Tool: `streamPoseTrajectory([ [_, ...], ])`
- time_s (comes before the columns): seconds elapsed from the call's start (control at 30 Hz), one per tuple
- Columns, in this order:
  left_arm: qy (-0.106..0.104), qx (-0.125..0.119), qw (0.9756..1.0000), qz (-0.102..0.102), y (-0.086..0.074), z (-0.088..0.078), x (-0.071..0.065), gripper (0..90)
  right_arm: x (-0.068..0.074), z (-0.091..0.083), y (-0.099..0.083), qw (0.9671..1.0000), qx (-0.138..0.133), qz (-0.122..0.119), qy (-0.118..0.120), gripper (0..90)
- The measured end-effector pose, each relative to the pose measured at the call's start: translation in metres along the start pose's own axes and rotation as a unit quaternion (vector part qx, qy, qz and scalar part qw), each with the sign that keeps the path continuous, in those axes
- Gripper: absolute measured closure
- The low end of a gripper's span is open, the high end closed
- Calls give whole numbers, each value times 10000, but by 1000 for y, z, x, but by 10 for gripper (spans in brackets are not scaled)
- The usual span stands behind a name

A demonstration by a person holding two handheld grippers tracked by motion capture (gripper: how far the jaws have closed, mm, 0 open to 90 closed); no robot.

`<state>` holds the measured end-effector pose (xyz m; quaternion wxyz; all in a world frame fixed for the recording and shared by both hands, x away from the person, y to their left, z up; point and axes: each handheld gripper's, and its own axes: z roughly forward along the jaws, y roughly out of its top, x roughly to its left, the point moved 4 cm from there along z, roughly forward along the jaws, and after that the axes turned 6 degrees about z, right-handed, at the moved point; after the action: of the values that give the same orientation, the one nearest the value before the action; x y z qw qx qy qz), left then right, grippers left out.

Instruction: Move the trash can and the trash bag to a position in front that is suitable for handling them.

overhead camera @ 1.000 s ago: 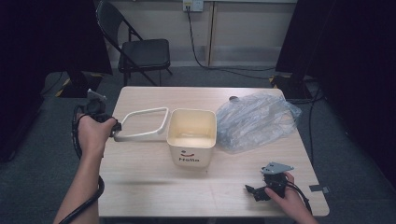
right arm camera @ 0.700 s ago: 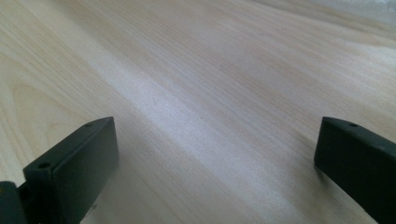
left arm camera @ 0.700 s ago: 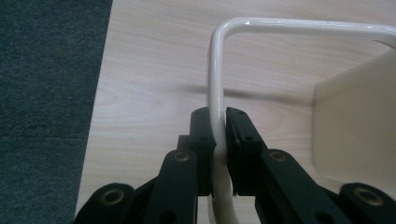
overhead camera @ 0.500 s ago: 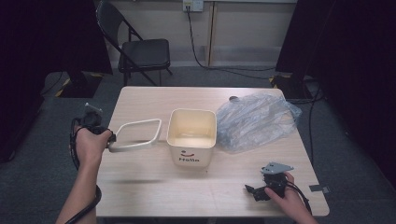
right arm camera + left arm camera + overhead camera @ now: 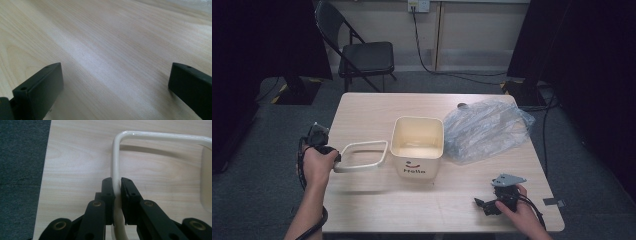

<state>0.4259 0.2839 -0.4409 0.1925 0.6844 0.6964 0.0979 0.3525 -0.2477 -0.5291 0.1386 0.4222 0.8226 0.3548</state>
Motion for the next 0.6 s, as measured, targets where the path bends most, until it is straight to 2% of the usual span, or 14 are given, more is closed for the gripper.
streamPoseTrajectory([
  [0.27,4,-2,10000,15,-11,18,-1,813,0,0,0,10000,-2,-5,1,0],
  [0.3,-12,-13,10000,-29,-11,20,-1,813,0,0,0,10000,-2,-6,1,0],
  [0.53,-94,-1,10000,19,-16,26,-4,805,0,0,0,10000,-1,-3,1,0],
  [0.57,-110,58,9999,44,-17,27,-3,804,0,0,0,10000,-1,-4,0,0],
  [0.6,-120,45,9999,-18,-18,28,-3,804,0,0,0,10000,0,3,-2,0],
])
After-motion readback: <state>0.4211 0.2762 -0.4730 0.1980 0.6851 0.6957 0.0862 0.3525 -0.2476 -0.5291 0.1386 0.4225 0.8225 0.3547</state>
